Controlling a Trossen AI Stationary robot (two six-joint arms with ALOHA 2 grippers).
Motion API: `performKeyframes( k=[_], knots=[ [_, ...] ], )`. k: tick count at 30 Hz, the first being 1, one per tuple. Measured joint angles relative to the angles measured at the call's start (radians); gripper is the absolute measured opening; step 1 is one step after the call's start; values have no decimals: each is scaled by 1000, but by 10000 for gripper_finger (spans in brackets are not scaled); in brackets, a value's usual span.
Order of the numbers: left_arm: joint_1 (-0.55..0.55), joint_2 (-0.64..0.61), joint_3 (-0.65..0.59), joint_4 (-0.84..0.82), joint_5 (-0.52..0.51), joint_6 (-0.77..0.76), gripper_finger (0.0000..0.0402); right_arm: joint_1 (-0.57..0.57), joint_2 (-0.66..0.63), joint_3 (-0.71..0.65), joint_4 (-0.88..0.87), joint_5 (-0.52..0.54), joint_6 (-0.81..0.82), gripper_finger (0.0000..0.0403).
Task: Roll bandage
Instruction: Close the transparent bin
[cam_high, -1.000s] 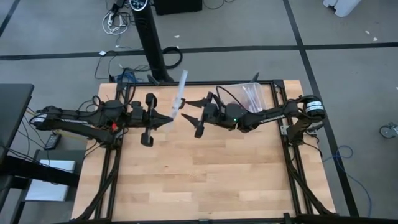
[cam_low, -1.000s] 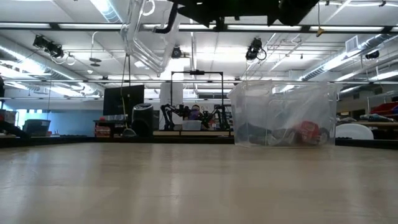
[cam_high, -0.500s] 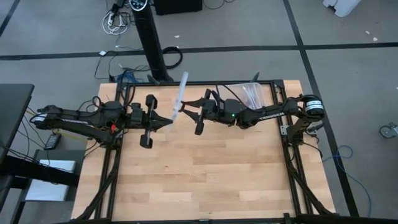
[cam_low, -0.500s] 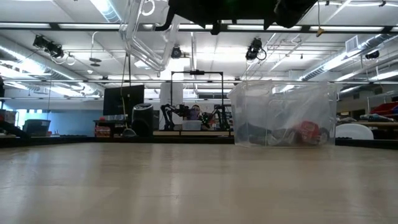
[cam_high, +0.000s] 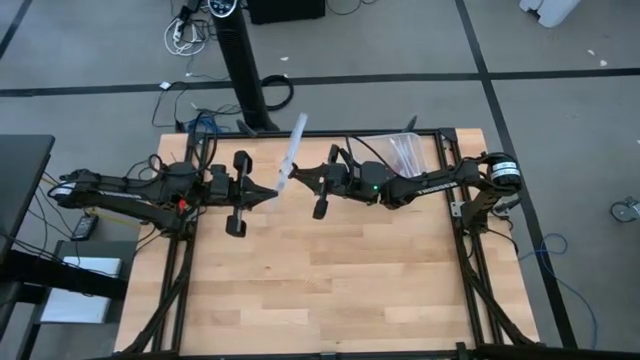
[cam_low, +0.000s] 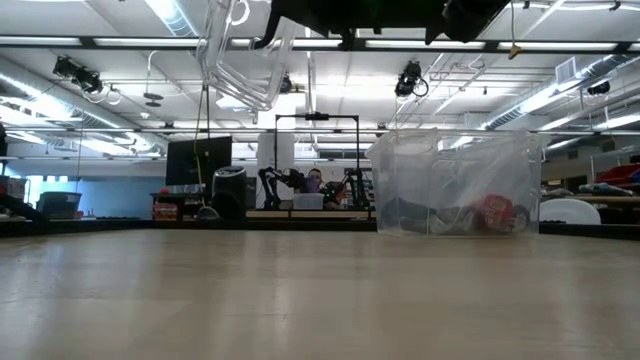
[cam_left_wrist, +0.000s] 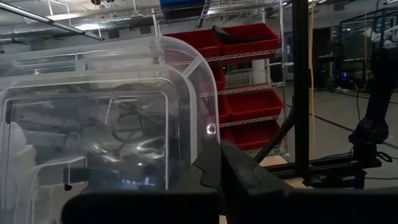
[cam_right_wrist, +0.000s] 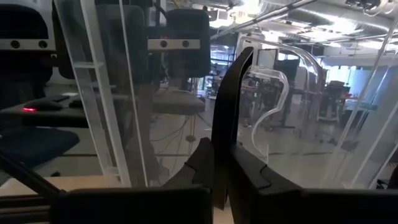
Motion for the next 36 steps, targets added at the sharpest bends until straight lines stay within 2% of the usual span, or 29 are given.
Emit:
performKeyframes(
  k=[6, 15, 18, 22, 27, 36],
  knots=[
    [0, 0, 0, 0, 3, -25, 22, 4, -2, 0, -2, 27, -14, 19],
    [0, -1, 0, -13, 2, -29, 35, 29, -11, 0, -53, 171, -69, 18],
    [0, -2, 0, -34, -27, -28, 36, 44, -32, -1, -114, 234, -91, 18],
    [0, -24, 2, -77, -80, -22, 36, 75, -93, -2, -232, 329, -120, 18],
    [-1, -58, 2, -130, -92, -21, 37, 98, -212, -2, -421, 390, -118, 15],
    [-1, -75, 2, -206, -102, -20, 37, 97, -446, 36, -769, 425, -98, 2]
  ],
)
